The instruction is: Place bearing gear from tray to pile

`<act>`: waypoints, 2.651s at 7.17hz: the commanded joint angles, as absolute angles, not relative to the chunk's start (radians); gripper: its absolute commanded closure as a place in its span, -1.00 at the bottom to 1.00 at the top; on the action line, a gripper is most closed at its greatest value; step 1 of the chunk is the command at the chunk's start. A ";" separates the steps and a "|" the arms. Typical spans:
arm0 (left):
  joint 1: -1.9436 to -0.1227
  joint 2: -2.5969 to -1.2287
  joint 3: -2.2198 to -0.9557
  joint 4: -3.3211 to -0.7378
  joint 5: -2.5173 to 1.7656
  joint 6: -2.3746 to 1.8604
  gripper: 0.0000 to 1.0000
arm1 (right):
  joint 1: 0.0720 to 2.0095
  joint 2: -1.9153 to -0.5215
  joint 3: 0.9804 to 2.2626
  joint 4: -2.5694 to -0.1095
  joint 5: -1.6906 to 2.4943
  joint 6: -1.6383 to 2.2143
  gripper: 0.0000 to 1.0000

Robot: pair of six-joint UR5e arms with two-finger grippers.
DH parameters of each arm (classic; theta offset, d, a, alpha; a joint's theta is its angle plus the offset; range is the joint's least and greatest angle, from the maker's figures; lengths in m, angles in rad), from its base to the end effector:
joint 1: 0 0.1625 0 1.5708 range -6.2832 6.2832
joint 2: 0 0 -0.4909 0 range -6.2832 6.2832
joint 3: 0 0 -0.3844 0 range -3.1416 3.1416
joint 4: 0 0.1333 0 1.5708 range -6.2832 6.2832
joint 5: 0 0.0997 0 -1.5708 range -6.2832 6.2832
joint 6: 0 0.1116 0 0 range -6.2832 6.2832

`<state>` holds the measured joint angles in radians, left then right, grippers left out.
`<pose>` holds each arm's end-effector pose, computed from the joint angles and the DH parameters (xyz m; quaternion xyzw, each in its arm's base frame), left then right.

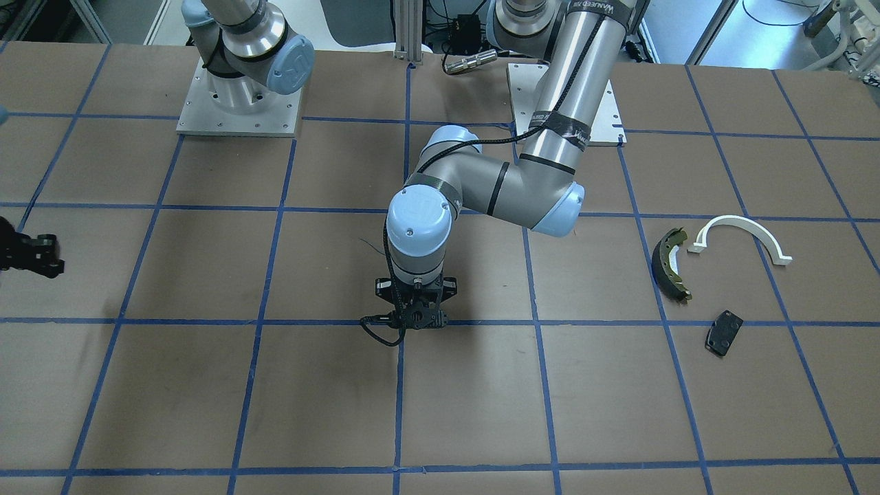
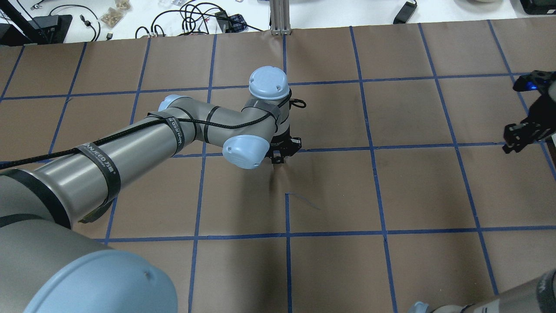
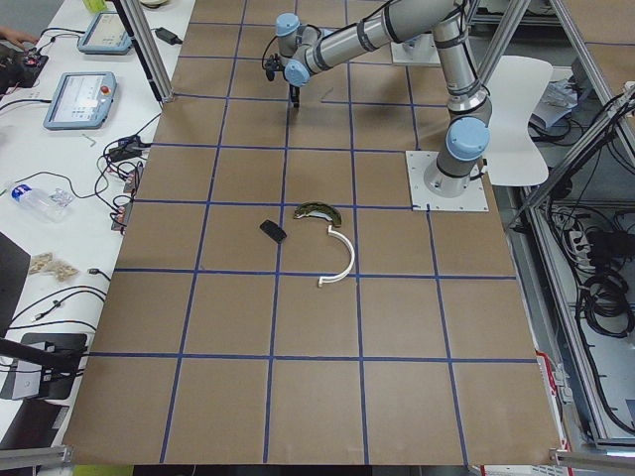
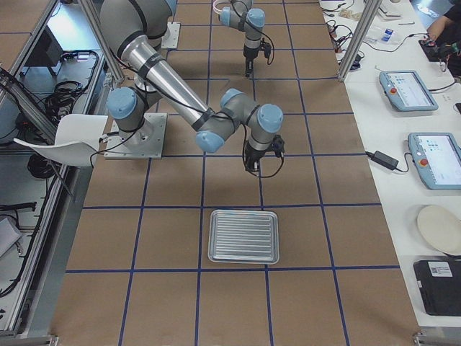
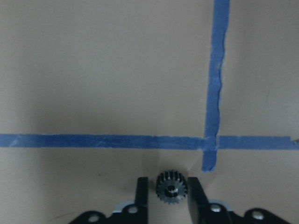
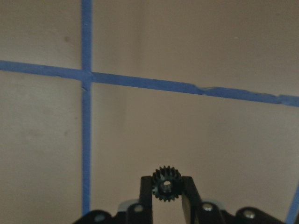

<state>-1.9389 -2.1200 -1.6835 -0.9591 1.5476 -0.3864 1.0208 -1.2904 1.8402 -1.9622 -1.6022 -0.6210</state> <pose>-0.3619 -0.5608 0.2285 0.0094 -0.9996 -0.0276 0.0015 -0.1739 -0.5320 0.3075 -0.0366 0.9961 0.0746 0.0307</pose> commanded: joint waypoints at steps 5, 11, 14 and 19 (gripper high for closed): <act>-1.546 -1.936 -1.863 -0.953 1.604 0.047 0.98 | 1.569 -1.348 1.959 -2.125 -1.267 0.286 1.00; -1.048 -1.942 -1.894 -0.824 1.623 0.633 0.94 | 1.733 -1.204 1.888 -2.335 -1.183 0.485 -0.99; -1.008 -1.967 -1.887 -0.792 1.623 0.682 0.88 | 1.698 -1.224 1.740 -2.123 -1.448 0.274 -1.00; -1.034 -1.961 -1.853 -0.808 1.615 0.681 -1.00 | 1.631 -1.380 1.332 -1.486 -1.606 0.097 -1.00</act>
<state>-1.0155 -1.9726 -1.8721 -0.7958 1.6124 0.6921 1.6385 -1.3311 1.3970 -1.5986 -1.6131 0.1079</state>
